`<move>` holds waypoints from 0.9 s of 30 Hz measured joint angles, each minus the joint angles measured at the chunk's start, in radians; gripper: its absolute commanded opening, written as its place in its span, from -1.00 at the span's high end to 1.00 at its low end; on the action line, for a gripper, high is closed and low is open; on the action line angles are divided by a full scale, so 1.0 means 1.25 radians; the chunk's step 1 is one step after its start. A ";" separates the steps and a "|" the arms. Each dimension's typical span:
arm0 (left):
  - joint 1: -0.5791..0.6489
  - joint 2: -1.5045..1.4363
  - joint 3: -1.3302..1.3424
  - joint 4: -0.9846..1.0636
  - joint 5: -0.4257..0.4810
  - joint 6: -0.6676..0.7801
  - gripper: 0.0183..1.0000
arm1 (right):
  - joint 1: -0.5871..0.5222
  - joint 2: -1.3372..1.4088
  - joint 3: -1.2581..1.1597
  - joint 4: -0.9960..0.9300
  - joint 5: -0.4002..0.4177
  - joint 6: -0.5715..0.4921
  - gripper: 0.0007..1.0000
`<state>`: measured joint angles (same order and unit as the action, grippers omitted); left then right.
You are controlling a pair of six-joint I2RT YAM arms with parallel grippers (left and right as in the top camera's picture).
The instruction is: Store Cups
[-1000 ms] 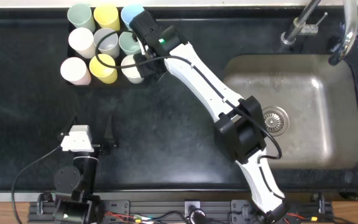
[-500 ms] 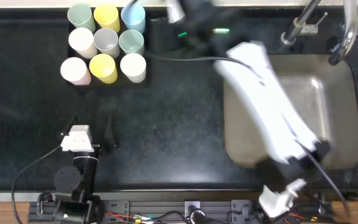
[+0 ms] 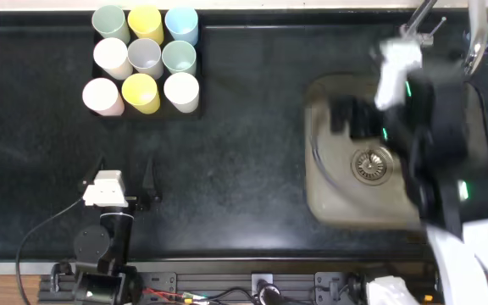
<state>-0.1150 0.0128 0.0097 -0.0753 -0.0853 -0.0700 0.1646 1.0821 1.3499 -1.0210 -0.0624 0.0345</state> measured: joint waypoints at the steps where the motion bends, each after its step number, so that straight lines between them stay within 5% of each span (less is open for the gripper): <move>1: 0.000 0.000 0.000 0.000 0.000 0.000 -1.00 | -0.002 -0.048 -0.043 0.011 -0.002 -0.002 -1.00; 14: 0.000 0.000 0.000 0.000 0.000 0.000 -1.00 | -0.005 -0.468 -0.457 0.150 -0.013 -0.007 -1.00; 27: 0.000 0.000 0.000 0.000 0.000 0.000 -1.00 | 0.008 -0.709 -0.789 0.534 -0.006 -0.007 -1.00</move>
<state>-0.1150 0.0128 0.0097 -0.0750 -0.0853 -0.0700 0.1741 0.1963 0.3637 -0.3534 -0.0704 0.0254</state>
